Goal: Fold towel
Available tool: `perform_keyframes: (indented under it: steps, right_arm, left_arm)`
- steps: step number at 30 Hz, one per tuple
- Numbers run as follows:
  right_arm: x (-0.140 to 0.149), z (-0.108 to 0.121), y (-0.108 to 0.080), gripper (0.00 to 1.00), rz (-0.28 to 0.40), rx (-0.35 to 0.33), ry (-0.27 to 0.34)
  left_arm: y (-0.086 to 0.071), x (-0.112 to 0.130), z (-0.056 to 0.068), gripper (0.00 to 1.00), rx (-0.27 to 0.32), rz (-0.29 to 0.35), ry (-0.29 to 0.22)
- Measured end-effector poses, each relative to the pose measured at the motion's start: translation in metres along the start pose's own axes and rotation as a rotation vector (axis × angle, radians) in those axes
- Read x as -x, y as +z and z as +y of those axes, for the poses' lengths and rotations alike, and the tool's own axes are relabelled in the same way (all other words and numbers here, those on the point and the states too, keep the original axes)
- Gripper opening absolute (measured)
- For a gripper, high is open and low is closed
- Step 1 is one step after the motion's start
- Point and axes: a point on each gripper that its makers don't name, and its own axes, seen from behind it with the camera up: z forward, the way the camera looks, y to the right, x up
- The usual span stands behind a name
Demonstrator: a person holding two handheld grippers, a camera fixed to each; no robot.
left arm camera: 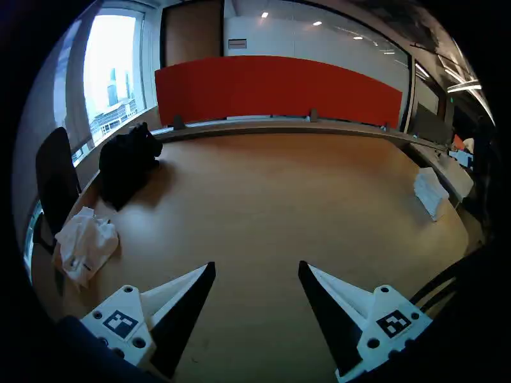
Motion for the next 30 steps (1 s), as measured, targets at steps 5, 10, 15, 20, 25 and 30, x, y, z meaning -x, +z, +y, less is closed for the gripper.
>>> perform_keyframes:
  steps: [5,10,15,20,25,30]
  right_arm:
    - [-0.024,-0.009,-0.001,0.95,0.083,-0.007,0.023]
    - [-0.060,-0.019,-0.007,0.95,0.200,-0.029,0.068]
    - [-0.084,-0.034,-0.011,0.96,0.276,-0.068,0.075]
    - [-0.092,-0.047,-0.011,0.95,0.281,-0.090,0.050]
    - [-0.093,-0.061,-0.012,0.96,0.275,-0.106,0.033]
    - [-0.092,-0.073,-0.013,0.96,0.261,-0.119,0.023]
  left_arm:
    - [0.001,0.000,0.000,0.97,-0.001,0.001,0.000]
    - [0.002,0.000,0.000,0.96,-0.003,0.002,-0.004]
    - [0.004,-0.004,-0.002,0.96,-0.003,0.010,-0.007]
    - [0.008,-0.011,-0.005,0.97,-0.006,0.026,-0.011]
    - [0.009,-0.028,-0.010,0.96,-0.011,0.074,-0.025]
    - [0.011,-0.054,-0.021,0.96,-0.030,0.143,-0.029]
